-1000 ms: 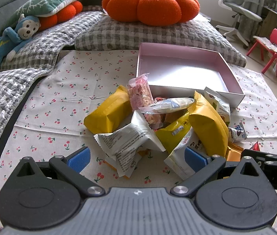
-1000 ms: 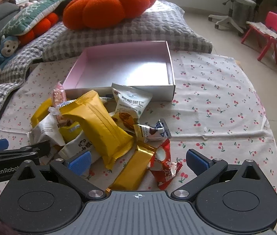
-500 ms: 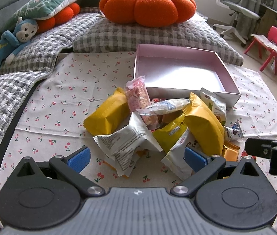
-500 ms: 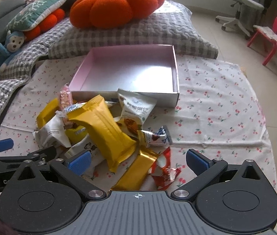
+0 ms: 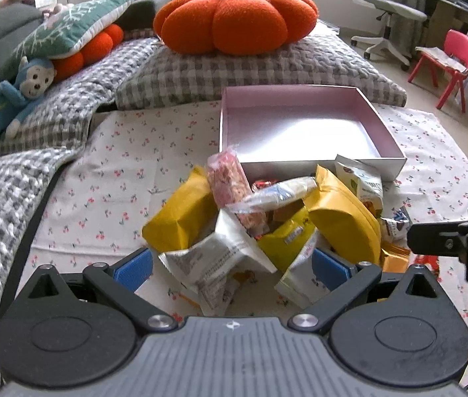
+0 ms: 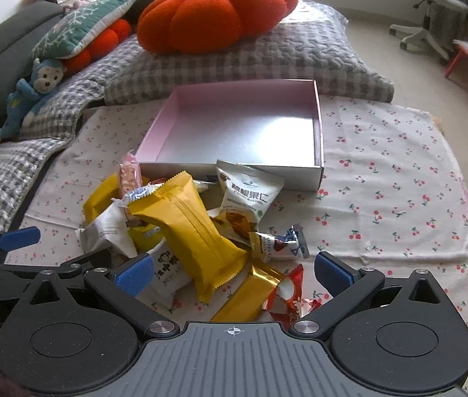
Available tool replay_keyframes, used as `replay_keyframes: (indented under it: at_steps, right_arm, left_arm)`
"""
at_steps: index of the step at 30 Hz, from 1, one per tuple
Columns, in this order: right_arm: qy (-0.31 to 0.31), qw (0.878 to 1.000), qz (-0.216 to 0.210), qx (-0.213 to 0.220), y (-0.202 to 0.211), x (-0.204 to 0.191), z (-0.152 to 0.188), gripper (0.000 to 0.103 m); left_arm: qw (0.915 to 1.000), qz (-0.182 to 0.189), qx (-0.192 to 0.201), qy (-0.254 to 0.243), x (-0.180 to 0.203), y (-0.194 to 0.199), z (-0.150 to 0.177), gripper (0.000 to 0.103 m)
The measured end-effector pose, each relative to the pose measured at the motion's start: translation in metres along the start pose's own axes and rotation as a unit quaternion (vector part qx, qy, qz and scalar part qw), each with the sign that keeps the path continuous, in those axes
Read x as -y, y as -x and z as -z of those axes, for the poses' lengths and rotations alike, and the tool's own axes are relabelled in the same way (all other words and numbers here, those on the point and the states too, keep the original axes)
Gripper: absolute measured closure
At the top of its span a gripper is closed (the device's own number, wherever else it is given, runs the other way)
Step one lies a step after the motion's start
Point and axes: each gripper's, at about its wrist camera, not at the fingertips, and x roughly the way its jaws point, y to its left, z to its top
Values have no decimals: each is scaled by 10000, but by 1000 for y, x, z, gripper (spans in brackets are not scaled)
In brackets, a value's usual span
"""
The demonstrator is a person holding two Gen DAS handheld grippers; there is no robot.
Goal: Organize snacks
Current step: 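Grasp a white snack packet with the left gripper while the right grasps a yellow pack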
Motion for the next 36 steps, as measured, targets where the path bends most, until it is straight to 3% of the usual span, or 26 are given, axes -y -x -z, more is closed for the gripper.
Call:
replay_keyframes:
  at_steps: [7, 12, 15, 19, 22, 26, 36]
  right_arm:
    - [-224, 9992, -315, -48, -11, 16, -17, 0]
    - [-709, 9965, -451, 5, -26, 39, -27, 0]
    - [-1072, 9929, -522, -26, -37, 53, -29, 0]
    - [-1244, 9881, -904, -57, -50, 62, -27, 0]
    - [-1227, 9830, -1360, -82, -60, 62, -22, 0]
    - [-1081, 9779, -1791, -66, -72, 58, -15, 0]
    - [-388, 9820, -1847, -69, -87, 32, -7, 0]
  left_arm:
    - [9998, -18, 5, -215, 2, -12, -12, 0]
    - [9982, 521, 140, -246, -3, -22, -15, 0]
    - [9952, 930, 23, -293, -9, -33, -16, 0]
    - [9939, 1093, 13, -145, -27, -47, -18, 3]
    - [9913, 1310, 134, 16, -43, -51, -19, 11]
    - [9844, 1718, 366, -127, -57, -51, -15, 11]
    - [9724, 2258, 20, -592, -59, -63, 0, 22]
